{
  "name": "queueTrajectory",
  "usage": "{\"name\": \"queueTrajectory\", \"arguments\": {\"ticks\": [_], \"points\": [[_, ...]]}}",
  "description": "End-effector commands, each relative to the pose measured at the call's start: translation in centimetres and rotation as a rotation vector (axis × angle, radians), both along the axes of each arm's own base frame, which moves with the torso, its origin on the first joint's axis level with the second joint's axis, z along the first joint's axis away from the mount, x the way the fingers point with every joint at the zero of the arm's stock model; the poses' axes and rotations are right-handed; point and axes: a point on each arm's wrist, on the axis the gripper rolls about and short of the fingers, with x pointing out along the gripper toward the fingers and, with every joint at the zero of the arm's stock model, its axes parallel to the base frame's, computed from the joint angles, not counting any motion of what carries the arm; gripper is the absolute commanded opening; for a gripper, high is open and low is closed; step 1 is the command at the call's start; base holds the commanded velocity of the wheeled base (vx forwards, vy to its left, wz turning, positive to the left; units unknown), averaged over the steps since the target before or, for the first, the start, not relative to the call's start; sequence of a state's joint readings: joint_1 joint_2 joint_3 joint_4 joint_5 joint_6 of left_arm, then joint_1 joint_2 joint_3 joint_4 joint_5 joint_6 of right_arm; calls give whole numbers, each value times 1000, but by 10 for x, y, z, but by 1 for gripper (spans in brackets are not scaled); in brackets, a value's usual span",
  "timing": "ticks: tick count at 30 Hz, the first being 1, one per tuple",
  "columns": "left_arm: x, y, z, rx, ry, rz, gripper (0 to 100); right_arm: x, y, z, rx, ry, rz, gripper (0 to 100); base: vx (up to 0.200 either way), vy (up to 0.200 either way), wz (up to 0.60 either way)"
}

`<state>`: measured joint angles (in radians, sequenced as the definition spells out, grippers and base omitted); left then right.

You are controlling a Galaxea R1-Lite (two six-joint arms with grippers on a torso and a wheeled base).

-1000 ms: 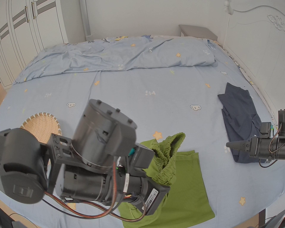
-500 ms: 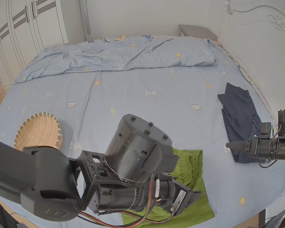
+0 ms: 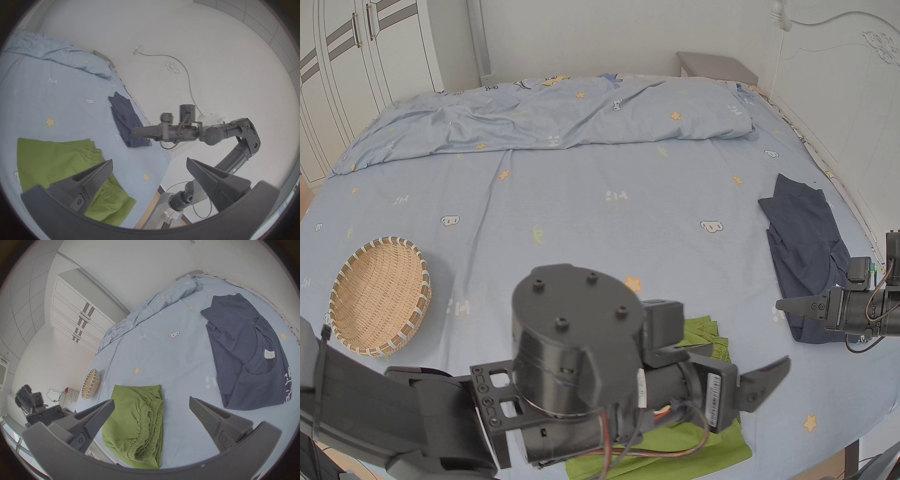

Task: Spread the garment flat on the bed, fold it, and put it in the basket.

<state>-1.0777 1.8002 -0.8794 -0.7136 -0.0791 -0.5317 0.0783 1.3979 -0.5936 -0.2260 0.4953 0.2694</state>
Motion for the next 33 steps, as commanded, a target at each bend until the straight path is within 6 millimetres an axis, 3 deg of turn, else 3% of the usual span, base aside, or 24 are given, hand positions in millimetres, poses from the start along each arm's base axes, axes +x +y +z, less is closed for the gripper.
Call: {"name": "queueTrajectory", "arguments": {"ticks": [1, 6, 11, 16, 19, 23, 28, 33], "points": [[50, 62, -32, 75, 125, 185, 100, -6, 8, 2, 3, -6, 45, 100, 0, 0, 0], [68, 123, -61, 127, 262, 249, 100, -21, 42, -1, -18, 29, 199, 100, 0, 0, 0], [73, 165, -80, 122, 374, 245, 100, -29, 69, -10, -52, 68, 317, 100, 0, 0, 0], [83, 169, -108, 164, 470, 235, 100, -22, 95, -25, -84, 136, 413, 100, 0, 0, 0], [87, 168, -114, 167, 478, 239, 100, -19, 107, -32, -96, 161, 448, 100, 0, 0, 0], [90, 167, -126, 177, 495, 243, 100, -7, 127, -60, -140, 254, 497, 100, 0, 0, 0], [95, 164, -135, 197, 502, 232, 100, -2, 134, -79, -142, 296, 518, 100, 0, 0, 0], [97, 159, -138, 192, 494, 213, 100, -12, 137, -84, -103, 330, 591, 100, 0, 0, 0]]}}
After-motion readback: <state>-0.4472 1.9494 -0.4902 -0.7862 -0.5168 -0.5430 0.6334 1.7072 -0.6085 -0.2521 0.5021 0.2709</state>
